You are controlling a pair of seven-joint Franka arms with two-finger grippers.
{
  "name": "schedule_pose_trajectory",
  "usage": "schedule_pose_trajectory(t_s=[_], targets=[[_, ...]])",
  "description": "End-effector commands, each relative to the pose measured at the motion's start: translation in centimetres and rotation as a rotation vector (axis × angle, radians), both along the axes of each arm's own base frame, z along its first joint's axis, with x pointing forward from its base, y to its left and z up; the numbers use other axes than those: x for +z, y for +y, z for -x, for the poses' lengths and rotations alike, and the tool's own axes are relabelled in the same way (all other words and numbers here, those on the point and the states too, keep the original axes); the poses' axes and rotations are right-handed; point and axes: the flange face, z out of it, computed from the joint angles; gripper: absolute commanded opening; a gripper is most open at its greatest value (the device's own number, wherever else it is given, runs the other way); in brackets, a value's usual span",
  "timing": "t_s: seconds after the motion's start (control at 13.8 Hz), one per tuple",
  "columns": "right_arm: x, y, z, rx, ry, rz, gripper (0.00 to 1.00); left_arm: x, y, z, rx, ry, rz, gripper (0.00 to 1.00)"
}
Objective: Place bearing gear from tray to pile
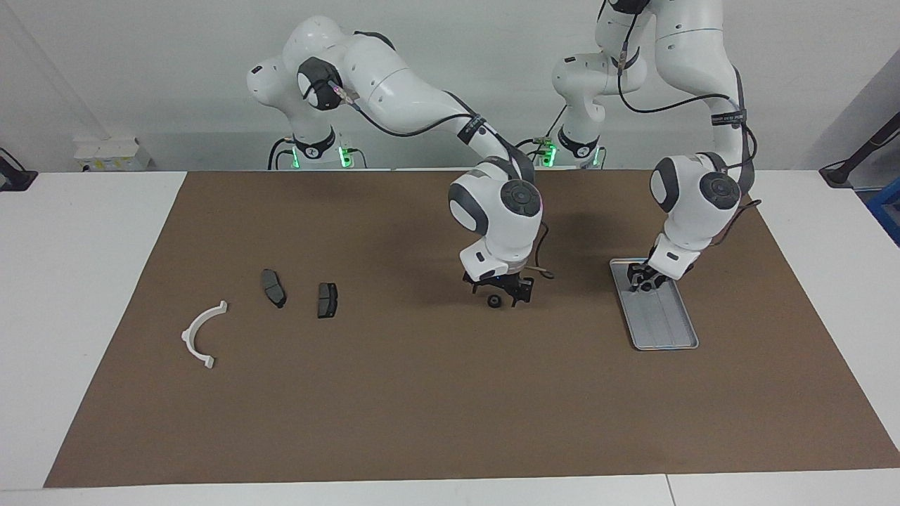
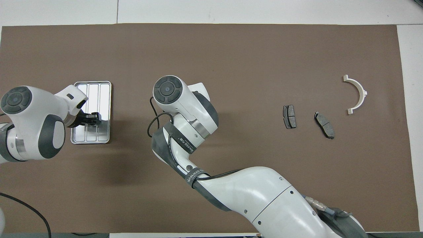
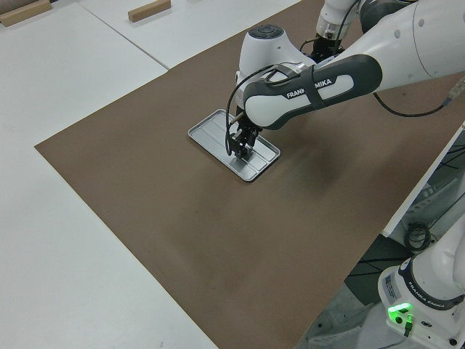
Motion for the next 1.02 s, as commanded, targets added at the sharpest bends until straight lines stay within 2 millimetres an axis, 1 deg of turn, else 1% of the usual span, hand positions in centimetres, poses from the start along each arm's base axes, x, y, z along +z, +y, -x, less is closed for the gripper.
schedule_pose_trajectory(t_s=[0.0, 0.15, 0.22, 0.29, 0.44, 0.51, 0.58, 0.65, 0.73, 0.8, 0.95], targets=[[-0.8, 0.3, -0.6, -0.014, -0.018, 0.008, 1.0, -0.2, 0.2, 0.8, -0.002, -0.012, -0.004, 0.53], [-0.8, 0.3, -0.6, -0.014, -0.018, 0.008, 0.99, -0.3, 0.2, 0.9, -0.002, -0.009, -0.004, 0.5], [-0.8, 0.4, -0.6, -0.016, -0.021, 0.006, 0.9, -0.3, 0.2, 0.9, -0.001, -0.012, -0.004, 0.49], [-0.9, 0.4, -0.6, -0.017, -0.022, 0.005, 0.86, -0.3, 0.2, 0.9, -0.001, -0.012, -0.004, 0.43], [-1.0, 0.4, -0.6, -0.017, -0.023, 0.002, 0.71, -0.2, 0.3, 0.9, 0.001, -0.013, -0.004, 0.21], [-0.9, 0.5, -0.7, -0.018, -0.033, -0.01, 0.65, 0.0, 0.3, 0.7, 0.0, -0.012, -0.004, 0.12], [-0.8, 0.6, -0.7, -0.019, -0.039, -0.018, 0.54, 0.3, 0.3, 0.4, -0.001, -0.012, -0.004, 0.09], [-1.0, 0.5, -0.7, -0.022, -0.035, -0.02, 0.37, 1.1, 0.3, 0.1, -0.001, -0.013, -0.004, 0.09], [-0.9, 0.5, -0.8, -0.022, -0.037, -0.024, 0.17, 2.5, 0.3, -0.4, 0.001, -0.013, -0.004, 0.09], [-0.9, 0.6, -0.7, -0.019, -0.037, -0.024, 0.0, 4.2, 0.4, -0.8, 0.004, -0.003, -0.003, 0.09], [-0.9, 0.4, -0.9, -0.021, -0.039, -0.022, 0.0, 7.9, 0.5, -1.3, 0.009, 0.025, -0.007, 0.09]])
